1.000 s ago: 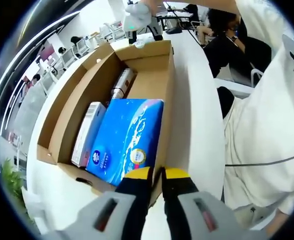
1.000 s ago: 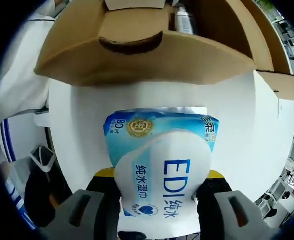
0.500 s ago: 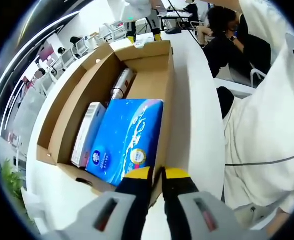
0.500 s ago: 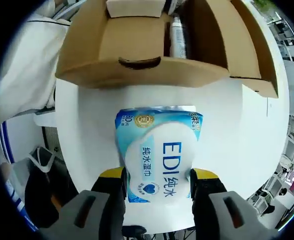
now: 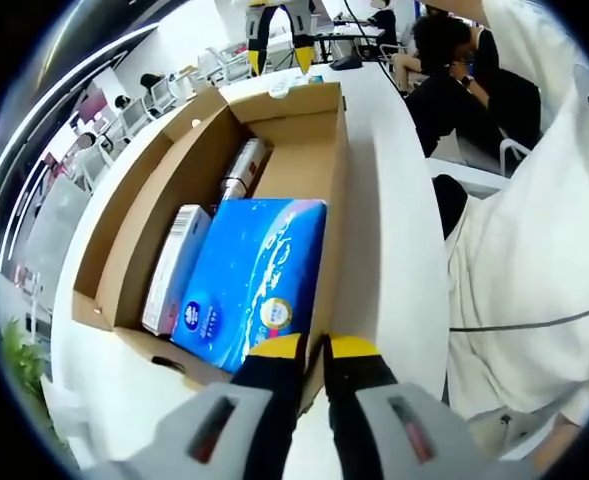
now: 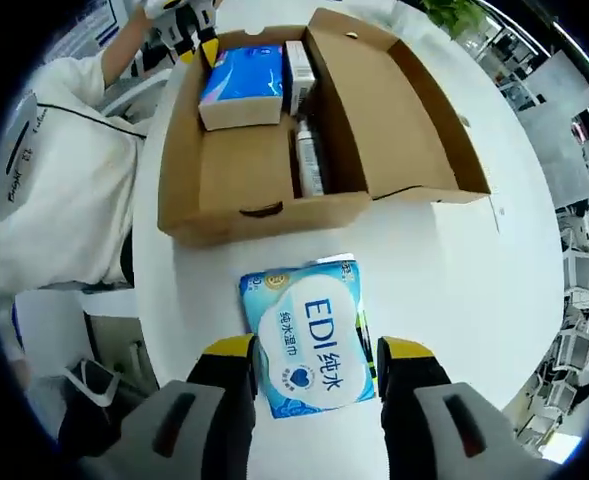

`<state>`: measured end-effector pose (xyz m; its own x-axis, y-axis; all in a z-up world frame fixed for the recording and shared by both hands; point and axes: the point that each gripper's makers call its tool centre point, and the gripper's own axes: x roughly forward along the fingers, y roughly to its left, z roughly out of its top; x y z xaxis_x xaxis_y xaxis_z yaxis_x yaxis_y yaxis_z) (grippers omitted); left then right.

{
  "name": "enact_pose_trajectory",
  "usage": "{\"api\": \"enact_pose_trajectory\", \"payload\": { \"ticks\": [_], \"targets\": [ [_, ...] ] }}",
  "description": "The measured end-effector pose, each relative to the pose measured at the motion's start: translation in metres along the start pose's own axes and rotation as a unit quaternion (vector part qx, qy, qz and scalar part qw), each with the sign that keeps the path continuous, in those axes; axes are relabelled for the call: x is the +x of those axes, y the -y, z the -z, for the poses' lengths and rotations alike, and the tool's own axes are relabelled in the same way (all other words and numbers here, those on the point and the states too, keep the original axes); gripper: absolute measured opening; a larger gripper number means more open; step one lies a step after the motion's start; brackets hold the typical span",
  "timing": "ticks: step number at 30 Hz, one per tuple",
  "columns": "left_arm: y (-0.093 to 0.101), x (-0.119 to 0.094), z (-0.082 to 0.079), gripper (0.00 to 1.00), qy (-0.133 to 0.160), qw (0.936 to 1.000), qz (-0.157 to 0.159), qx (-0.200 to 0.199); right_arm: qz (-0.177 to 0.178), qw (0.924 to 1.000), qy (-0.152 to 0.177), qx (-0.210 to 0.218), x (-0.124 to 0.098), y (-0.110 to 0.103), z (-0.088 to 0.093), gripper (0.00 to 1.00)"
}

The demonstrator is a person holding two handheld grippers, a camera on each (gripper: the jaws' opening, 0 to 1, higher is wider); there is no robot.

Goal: Operate the shoe box by opening the lid, removing the specified soft item, and placing it in the target area until the item is outside and the box remains undamaged.

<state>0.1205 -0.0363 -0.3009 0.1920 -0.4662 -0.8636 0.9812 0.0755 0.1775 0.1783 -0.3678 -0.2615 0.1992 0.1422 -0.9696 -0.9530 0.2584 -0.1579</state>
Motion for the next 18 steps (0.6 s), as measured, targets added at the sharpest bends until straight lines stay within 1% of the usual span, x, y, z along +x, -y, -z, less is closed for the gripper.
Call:
{"api": "enact_pose_trajectory", "payload": {
  "ticks": [4,5,6,7,9,11,12,14,15,16,17,18],
  "targets": [
    [0.0,0.0,0.0,0.08,0.001,1.0,0.001,-0.001,0.011,0.9998,0.016,0.011,0.002,0.002,-0.002,0.44],
    [0.0,0.0,0.0,0.08,0.001,1.0,0.0,-0.001,0.011,0.9993,0.029,0.02,0.002,0.002,-0.005,0.44],
    [0.0,0.0,0.0,0.08,0.001,1.0,0.001,-0.001,0.01,0.9991,0.035,0.023,0.003,0.002,-0.006,0.44],
    [0.0,0.0,0.0,0.08,0.001,1.0,0.001,-0.001,0.01,0.9985,0.049,0.02,0.004,-0.001,-0.009,0.44],
    [0.0,0.0,0.0,0.08,0.001,1.0,0.001,-0.001,0.012,0.998,0.058,0.021,0.005,-0.001,-0.011,0.44],
    [0.0,0.0,0.0,0.08,0.001,1.0,0.002,-0.002,0.019,0.9962,0.08,0.031,0.006,-0.001,-0.017,0.44],
    [0.0,0.0,0.0,0.08,0.001,1.0,0.003,-0.004,0.017,0.9933,0.109,0.036,0.005,-0.001,-0.025,0.44],
    [0.0,0.0,0.0,0.08,0.001,1.0,0.004,-0.006,0.015,0.9897,0.133,0.051,0.002,0.0,-0.03,0.44],
    [0.0,0.0,0.0,0.08,0.001,1.0,0.005,-0.005,0.023,0.9857,0.148,0.078,-0.001,0.004,-0.033,0.44],
    [0.0,0.0,0.0,0.08,0.0,1.0,0.005,-0.006,0.026,0.9846,0.153,0.081,-0.003,0.006,-0.034,0.44],
    [0.0,0.0,0.0,0.08,0.0,1.0,0.006,-0.007,0.028,0.9813,0.175,0.077,-0.008,0.006,-0.04,0.44],
    [0.0,0.0,0.0,0.08,0.001,1.0,0.006,-0.006,0.027,0.9786,0.186,0.084,-0.011,0.006,-0.043,0.44]
  ]
}}
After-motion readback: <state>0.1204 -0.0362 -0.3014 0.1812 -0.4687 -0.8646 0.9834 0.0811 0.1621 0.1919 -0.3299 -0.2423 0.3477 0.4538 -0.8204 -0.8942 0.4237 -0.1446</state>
